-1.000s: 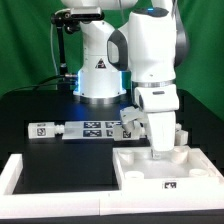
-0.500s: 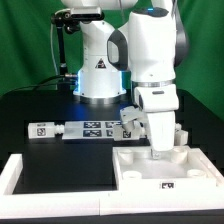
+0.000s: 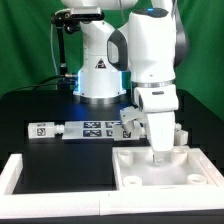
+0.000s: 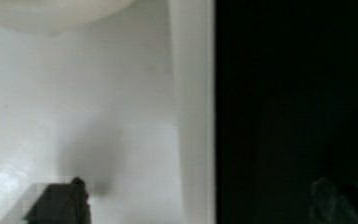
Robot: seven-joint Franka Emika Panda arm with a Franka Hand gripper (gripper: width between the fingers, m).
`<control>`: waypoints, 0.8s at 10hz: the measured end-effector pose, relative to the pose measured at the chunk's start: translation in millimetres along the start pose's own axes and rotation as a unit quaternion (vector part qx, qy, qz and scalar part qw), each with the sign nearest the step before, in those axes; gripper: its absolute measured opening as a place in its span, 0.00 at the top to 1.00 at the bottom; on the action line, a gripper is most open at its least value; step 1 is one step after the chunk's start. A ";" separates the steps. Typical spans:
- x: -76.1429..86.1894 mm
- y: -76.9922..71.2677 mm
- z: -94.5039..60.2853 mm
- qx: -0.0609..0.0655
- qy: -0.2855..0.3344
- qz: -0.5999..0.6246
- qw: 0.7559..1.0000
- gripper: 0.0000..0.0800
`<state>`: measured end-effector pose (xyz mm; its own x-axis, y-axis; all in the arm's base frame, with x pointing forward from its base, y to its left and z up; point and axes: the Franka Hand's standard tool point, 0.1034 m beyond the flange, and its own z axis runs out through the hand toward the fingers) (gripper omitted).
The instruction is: Assemble one leg
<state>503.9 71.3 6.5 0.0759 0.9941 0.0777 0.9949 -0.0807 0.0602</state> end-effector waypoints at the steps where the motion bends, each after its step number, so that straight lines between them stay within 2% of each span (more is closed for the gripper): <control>1: -0.9 0.7 -0.7 -0.001 0.000 0.001 1.000 0.20; 3: -14.5 5.1 -26.4 -0.007 -0.010 0.008 1.000 0.19; 5: -21.4 -6.5 -50.9 -0.015 -0.018 0.016 1.000 0.19; 6: -24.9 -10.8 -57.8 -0.017 -0.021 0.025 0.999 0.19; 8: -26.3 -8.9 -56.6 -0.018 -0.020 0.027 0.999 0.19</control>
Offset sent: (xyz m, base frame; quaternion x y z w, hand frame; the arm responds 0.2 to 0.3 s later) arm -0.0276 -0.0209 0.0446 0.0173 -0.0263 -0.0002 0.9995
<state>489.3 41.8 60.2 0.1327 0.9903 0.0413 0.9864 -0.1360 0.0921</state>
